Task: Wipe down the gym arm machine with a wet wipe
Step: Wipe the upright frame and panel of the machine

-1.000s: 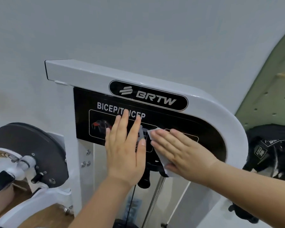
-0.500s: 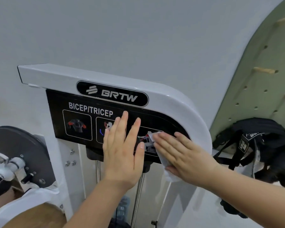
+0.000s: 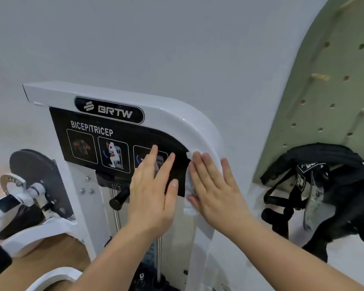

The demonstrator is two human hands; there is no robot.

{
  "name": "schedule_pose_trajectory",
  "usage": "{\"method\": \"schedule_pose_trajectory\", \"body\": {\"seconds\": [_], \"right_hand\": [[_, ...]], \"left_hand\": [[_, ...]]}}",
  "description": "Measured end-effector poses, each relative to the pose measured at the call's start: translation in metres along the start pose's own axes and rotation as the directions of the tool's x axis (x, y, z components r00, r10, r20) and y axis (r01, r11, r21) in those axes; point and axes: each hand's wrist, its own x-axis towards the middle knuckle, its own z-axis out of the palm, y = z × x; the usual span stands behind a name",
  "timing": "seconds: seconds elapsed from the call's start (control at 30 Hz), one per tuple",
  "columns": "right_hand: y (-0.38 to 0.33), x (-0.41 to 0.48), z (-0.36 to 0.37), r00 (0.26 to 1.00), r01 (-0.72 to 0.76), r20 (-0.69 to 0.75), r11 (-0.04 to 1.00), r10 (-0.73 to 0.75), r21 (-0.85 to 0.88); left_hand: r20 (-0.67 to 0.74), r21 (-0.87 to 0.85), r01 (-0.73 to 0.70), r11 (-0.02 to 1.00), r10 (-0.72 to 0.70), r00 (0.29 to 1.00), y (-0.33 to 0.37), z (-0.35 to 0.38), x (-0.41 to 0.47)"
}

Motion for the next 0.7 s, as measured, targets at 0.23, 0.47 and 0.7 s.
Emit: {"method": "schedule_pose_trajectory", "body": {"seconds": [0.23, 0.47, 0.7], "right_hand": [[0.01, 0.009, -0.008, 0.995, -0.087, -0.026, 0.987, 0.092, 0.138], [0.002, 0.036, -0.013, 0.885, -0.388, 0.127, 0.559, 0.448, 0.733], [-0.04, -0.057, 0.011, 0.755, -0.625, 0.51, 0.215, 0.413, 0.751]], "left_hand": [[0.052, 0.105, -0.021, 0.994, 0.016, 0.999, 0.015, -0.005, -0.013], [0.012, 0.151, -0.059, 0.987, 0.058, 0.998, 0.04, -0.019, 0.001], [0.158, 0.3, -0.193, 0.934, 0.151, 0.976, 0.062, -0.003, 0.017]]}}
